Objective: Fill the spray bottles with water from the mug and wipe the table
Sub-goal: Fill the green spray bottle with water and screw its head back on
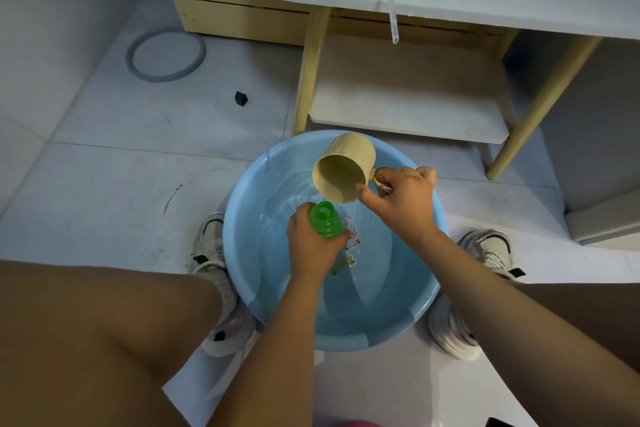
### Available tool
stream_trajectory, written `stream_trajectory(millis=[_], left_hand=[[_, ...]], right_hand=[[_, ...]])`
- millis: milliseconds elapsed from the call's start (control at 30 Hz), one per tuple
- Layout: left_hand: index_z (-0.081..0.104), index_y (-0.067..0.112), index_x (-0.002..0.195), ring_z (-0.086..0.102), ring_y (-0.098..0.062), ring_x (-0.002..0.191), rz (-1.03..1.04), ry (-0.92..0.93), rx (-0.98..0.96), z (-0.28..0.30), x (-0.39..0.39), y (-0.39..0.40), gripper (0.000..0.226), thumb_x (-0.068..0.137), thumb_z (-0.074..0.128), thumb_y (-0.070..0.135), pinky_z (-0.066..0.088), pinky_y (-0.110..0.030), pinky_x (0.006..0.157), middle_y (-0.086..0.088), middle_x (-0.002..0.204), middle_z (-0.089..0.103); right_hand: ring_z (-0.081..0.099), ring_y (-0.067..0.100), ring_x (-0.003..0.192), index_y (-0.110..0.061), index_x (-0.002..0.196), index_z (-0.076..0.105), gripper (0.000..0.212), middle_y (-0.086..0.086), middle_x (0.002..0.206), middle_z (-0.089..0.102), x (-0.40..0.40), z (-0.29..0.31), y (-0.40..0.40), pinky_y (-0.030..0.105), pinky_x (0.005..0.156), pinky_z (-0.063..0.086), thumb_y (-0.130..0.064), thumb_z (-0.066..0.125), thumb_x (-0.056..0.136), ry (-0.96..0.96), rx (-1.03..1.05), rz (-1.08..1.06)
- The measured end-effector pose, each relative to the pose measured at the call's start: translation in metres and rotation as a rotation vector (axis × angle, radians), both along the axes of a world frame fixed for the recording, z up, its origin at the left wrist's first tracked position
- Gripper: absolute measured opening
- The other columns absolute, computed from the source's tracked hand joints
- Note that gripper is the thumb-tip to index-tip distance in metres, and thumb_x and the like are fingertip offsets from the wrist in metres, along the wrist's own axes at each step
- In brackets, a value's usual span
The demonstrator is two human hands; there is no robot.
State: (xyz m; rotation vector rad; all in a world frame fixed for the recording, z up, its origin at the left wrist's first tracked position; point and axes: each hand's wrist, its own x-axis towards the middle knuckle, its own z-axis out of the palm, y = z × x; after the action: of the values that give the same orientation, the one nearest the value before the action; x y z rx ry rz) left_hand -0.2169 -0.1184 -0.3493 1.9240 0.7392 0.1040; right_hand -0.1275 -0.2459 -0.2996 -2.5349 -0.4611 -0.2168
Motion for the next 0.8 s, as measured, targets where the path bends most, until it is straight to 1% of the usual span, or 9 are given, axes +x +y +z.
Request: stream_trajectory(millis=[167, 267, 367, 467, 567, 700, 800], left_hand=[[0.053, 0.019, 0.103, 0.055, -0.019, 0.097, 0.008, 0.001, 0.013, -0.0008, 0.0023, -0.0007, 0.061, 0.054, 0.086, 0.033, 0.051, -0.032, 0.077, 0.001, 0.103, 0.057], [0.053, 0.019, 0.104, 0.054, -0.018, 0.098, 0.003, 0.005, 0.009, 0.0013, 0.0027, -0.0014, 0.060, 0.055, 0.087, 0.027, 0.045, -0.026, 0.074, 0.003, 0.102, 0.055], [0.053, 0.019, 0.105, 0.053, -0.016, 0.099, -0.003, 0.011, 0.008, 0.0025, 0.0019, -0.0014, 0.058, 0.058, 0.086, 0.026, 0.041, -0.023, 0.073, 0.005, 0.101, 0.053], [0.054, 0.019, 0.105, 0.054, -0.016, 0.098, 0.001, 0.006, 0.001, 0.0034, 0.0016, -0.0016, 0.058, 0.058, 0.086, 0.027, 0.040, -0.022, 0.072, 0.003, 0.103, 0.056], [0.053, 0.019, 0.109, 0.053, -0.016, 0.099, -0.006, 0.018, -0.003, 0.0042, 0.0015, -0.0022, 0.062, 0.058, 0.086, 0.029, 0.039, -0.023, 0.074, 0.002, 0.107, 0.055], [0.054, 0.019, 0.108, 0.052, -0.013, 0.098, -0.005, 0.009, 0.013, 0.0038, 0.0028, -0.0027, 0.062, 0.056, 0.087, 0.029, 0.041, -0.024, 0.076, 0.006, 0.104, 0.054], [0.054, 0.019, 0.107, 0.053, -0.015, 0.098, -0.001, 0.024, 0.014, 0.0026, 0.0040, -0.0031, 0.062, 0.056, 0.087, 0.030, 0.041, -0.025, 0.075, 0.003, 0.106, 0.055]], right_hand=[[0.035, 0.017, 0.050, -0.016, 0.051, 0.035, 0.046, -0.008, 0.045, 0.032, -0.0010, 0.0021, 0.0027, 0.030, 0.074, 0.021, -0.055, 0.046, 0.073, -0.074, -0.013, 0.010], [0.034, 0.016, 0.050, -0.017, 0.052, 0.034, 0.045, -0.010, 0.047, 0.030, -0.0018, 0.0053, 0.0036, 0.028, 0.072, 0.017, -0.054, 0.048, 0.074, -0.109, -0.009, 0.017], [0.034, 0.015, 0.049, -0.017, 0.052, 0.035, 0.044, -0.011, 0.048, 0.031, -0.0017, 0.0065, 0.0035, 0.026, 0.072, 0.015, -0.052, 0.050, 0.074, -0.148, -0.016, 0.020], [0.034, 0.015, 0.050, -0.016, 0.052, 0.038, 0.044, -0.010, 0.049, 0.033, -0.0006, 0.0058, 0.0031, 0.026, 0.073, 0.015, -0.051, 0.052, 0.074, -0.177, -0.029, 0.015], [0.034, 0.015, 0.051, -0.016, 0.053, 0.039, 0.044, -0.010, 0.049, 0.035, 0.0002, 0.0058, 0.0031, 0.026, 0.074, 0.016, -0.052, 0.053, 0.074, -0.200, -0.037, 0.015], [0.034, 0.014, 0.052, -0.015, 0.053, 0.043, 0.045, -0.011, 0.051, 0.034, -0.0002, 0.0060, 0.0032, 0.025, 0.075, 0.015, -0.053, 0.054, 0.075, -0.246, -0.036, 0.021], [0.036, 0.015, 0.051, -0.014, 0.052, 0.045, 0.045, -0.012, 0.051, 0.035, 0.0011, 0.0062, 0.0035, 0.028, 0.075, 0.019, -0.052, 0.054, 0.074, -0.277, -0.025, 0.018]])
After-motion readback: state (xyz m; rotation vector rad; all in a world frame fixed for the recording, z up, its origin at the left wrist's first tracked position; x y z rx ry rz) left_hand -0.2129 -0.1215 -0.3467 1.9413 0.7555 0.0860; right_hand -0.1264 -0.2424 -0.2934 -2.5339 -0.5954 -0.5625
